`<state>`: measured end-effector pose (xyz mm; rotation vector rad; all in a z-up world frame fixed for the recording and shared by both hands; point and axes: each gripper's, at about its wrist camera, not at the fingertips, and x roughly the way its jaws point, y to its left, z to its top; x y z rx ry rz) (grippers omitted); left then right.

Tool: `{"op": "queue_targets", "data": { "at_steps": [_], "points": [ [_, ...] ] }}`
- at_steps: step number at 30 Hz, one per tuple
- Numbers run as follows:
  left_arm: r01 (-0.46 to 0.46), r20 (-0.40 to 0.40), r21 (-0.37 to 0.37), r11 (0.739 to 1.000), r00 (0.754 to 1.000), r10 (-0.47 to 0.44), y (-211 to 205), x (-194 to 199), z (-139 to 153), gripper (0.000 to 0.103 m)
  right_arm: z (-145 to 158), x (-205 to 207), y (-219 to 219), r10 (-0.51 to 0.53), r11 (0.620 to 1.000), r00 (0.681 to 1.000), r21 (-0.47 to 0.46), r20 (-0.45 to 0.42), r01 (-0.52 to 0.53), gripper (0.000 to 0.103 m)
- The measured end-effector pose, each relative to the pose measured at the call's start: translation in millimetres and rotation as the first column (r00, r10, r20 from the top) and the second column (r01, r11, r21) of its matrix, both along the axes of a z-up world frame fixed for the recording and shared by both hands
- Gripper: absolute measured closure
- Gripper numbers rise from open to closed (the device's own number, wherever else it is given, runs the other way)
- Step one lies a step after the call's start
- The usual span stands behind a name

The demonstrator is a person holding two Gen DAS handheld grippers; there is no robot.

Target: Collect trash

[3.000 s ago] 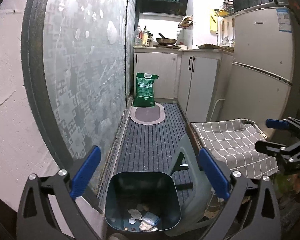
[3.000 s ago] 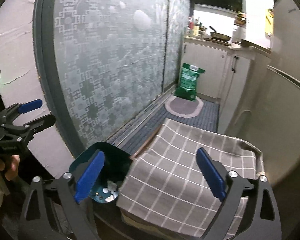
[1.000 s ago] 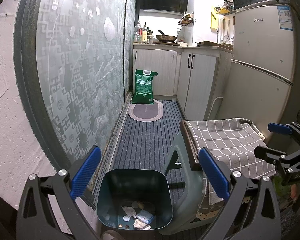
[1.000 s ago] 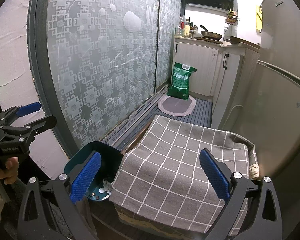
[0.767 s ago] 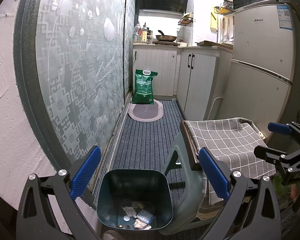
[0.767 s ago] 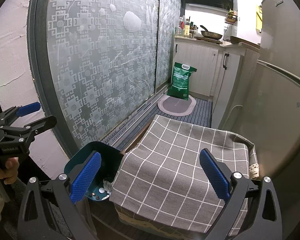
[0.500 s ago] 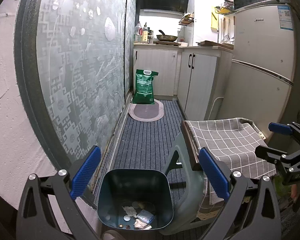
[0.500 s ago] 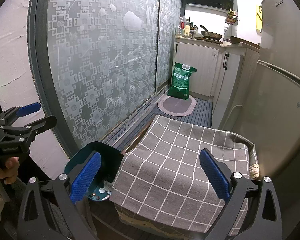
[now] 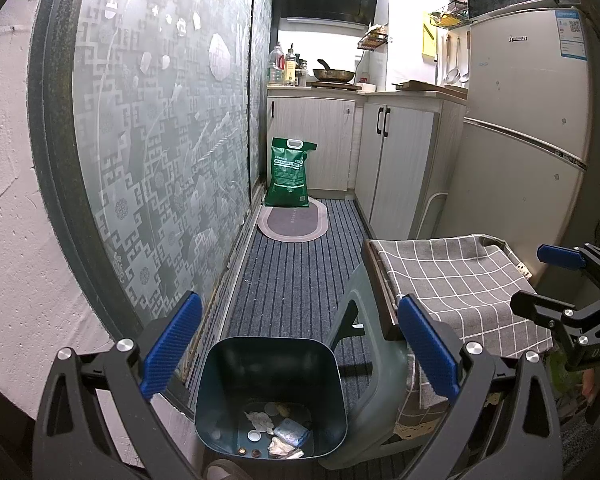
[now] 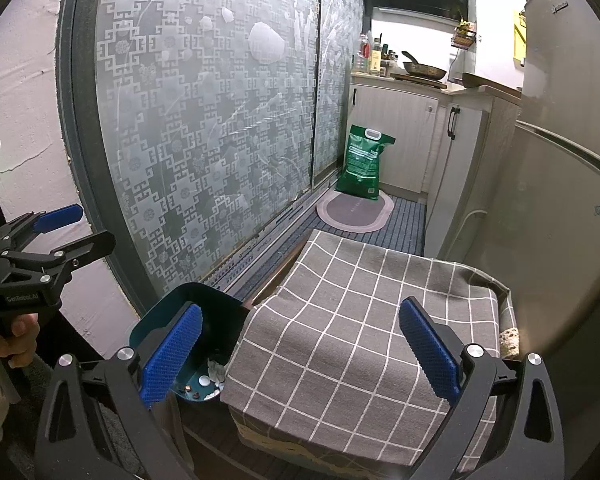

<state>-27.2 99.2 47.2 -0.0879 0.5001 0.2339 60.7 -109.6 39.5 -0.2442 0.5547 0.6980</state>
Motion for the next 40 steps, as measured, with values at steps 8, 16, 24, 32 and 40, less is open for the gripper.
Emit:
{"op": "queue_targets", "data": {
  "at_steps": [8, 16, 24, 32, 40],
  "points": [
    [-0.002, -0.001, 0.001, 1.0, 1.0, 0.002, -1.0, 0.2, 0.0, 0.003, 0.1, -0.1, 0.0, -0.001, 1.0, 1.0, 0.001, 0.0, 0.001, 0.003],
    [0.0, -0.003, 0.0, 1.0, 1.0, 0.0, -0.7, -0.1, -0.2, 0.003, 0.0, -0.3, 0.5, -0.001, 1.0, 1.0, 0.0, 0.0, 0.001, 0.003],
    [0.001, -0.005, 0.001, 1.0, 1.0, -0.001, 0.9, 0.4, -1.5, 0.003, -0.1, -0.1, 0.6, -0.001, 1.0, 1.0, 0.0, 0.0, 0.001, 0.003],
    [0.001, -0.009, -0.002, 1.0, 1.0, -0.001, 2.2, 0.6, -2.2, 0.003, -0.1, -0.4, 0.9, -0.001, 1.0, 1.0, -0.002, 0.002, 0.001, 0.003],
    [0.005, -0.014, -0.004, 1.0, 1.0, -0.005, 4.2, 1.0, -4.5, 0.003, -0.1, -0.4, 1.0, -0.001, 1.0, 1.0, -0.002, 0.001, 0.001, 0.003]
  ]
}}
